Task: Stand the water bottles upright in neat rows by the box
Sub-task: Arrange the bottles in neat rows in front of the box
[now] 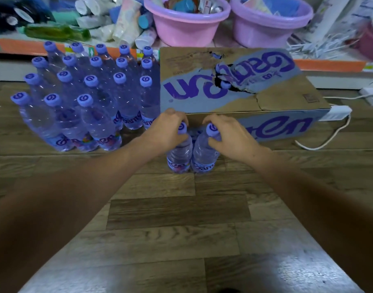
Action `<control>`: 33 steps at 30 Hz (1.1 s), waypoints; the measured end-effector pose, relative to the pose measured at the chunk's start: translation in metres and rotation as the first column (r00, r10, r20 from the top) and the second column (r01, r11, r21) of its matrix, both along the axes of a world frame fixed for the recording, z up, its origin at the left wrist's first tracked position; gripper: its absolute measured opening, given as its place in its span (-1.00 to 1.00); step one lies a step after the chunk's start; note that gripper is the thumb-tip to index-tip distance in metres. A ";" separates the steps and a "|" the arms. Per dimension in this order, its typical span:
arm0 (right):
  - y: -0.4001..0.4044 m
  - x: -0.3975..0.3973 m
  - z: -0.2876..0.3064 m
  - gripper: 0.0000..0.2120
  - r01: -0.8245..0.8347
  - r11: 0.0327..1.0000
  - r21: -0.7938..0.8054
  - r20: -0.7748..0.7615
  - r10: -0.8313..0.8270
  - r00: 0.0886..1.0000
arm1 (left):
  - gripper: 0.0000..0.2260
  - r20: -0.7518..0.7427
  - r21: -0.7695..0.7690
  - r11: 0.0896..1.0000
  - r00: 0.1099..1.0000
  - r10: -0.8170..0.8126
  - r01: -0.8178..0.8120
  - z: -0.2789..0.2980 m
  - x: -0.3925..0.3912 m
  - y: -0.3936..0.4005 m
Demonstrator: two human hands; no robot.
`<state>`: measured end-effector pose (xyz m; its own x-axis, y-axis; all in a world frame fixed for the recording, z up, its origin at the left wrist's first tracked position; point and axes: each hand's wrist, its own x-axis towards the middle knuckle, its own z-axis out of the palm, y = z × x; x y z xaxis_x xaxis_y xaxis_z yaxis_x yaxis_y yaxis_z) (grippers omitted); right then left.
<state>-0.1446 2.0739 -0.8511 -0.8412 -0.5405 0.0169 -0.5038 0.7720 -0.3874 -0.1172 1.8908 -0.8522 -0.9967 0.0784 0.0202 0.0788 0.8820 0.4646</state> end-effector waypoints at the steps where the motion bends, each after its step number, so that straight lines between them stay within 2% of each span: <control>1: 0.001 0.001 -0.004 -0.57 0.041 0.998 -0.052 0.036 -0.039 0.999 | -0.69 0.009 0.014 1.000 1.000 0.003 -0.003 0.000 0.002 0.000; 3: -0.001 0.006 -0.012 -0.55 0.208 0.951 -0.229 0.170 -0.172 0.970 | -0.61 0.013 0.086 0.995 0.999 0.044 -0.045 -0.004 0.006 -0.001; 5: -0.004 0.014 -0.021 -0.57 0.389 0.827 -0.406 0.320 -0.270 0.908 | -0.56 0.023 0.215 0.962 0.986 0.168 -0.169 -0.015 0.014 -0.002; 7: -0.005 0.022 -0.031 -0.56 0.477 0.733 -0.485 0.392 -0.306 0.868 | -0.51 0.090 0.298 0.920 0.967 0.239 -0.255 -0.032 0.022 -0.002; 8: -0.005 0.025 -0.035 -0.54 0.485 0.722 -0.493 0.404 -0.304 0.863 | -0.48 0.135 0.336 0.902 0.961 0.241 -0.273 -0.040 0.026 -0.001; 12: -0.001 0.029 -0.046 -0.40 0.461 0.736 -0.496 0.467 -0.221 0.856 | -0.33 0.223 0.562 0.750 0.937 0.269 -0.349 -0.052 0.035 0.011; 14: 0.001 0.028 -0.049 -0.39 0.418 0.766 -0.487 0.443 -0.196 0.875 | -0.34 0.208 0.580 0.726 0.929 0.306 -0.369 -0.055 0.037 0.017; 16: 0.004 0.025 -0.050 -0.40 0.372 0.807 -0.459 0.393 -0.191 0.899 | -0.39 0.172 0.576 0.724 0.922 0.346 -0.379 -0.058 0.036 0.020; 20: 0.009 0.019 -0.053 -0.42 0.290 0.860 -0.420 0.336 -0.149 0.930 | -0.43 0.094 0.517 0.785 0.934 0.343 -0.341 -0.060 0.035 0.019; 27: 0.011 0.009 -0.054 -0.40 0.251 0.877 -0.411 0.367 -0.094 0.926 | -0.44 0.066 0.528 0.754 0.905 0.421 -0.390 -0.068 0.036 0.025; 30: 0.012 0.008 -0.055 -0.34 0.275 0.876 -0.396 0.380 -0.116 0.918 | -0.39 0.092 0.548 0.752 0.920 0.380 -0.365 -0.067 0.036 0.023; 33: 0.007 0.014 -0.042 -0.28 0.318 0.869 -0.379 0.265 -0.227 0.937 | -0.37 0.144 0.543 0.775 0.945 0.295 -0.325 -0.057 0.037 0.011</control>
<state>-0.1302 2.0812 -0.8926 -0.9626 -0.2710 -0.0030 -0.1706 0.6148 -0.7700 -0.0801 1.9017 -0.9094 -0.9660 -0.2444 -0.0843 -0.1893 0.4468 0.8744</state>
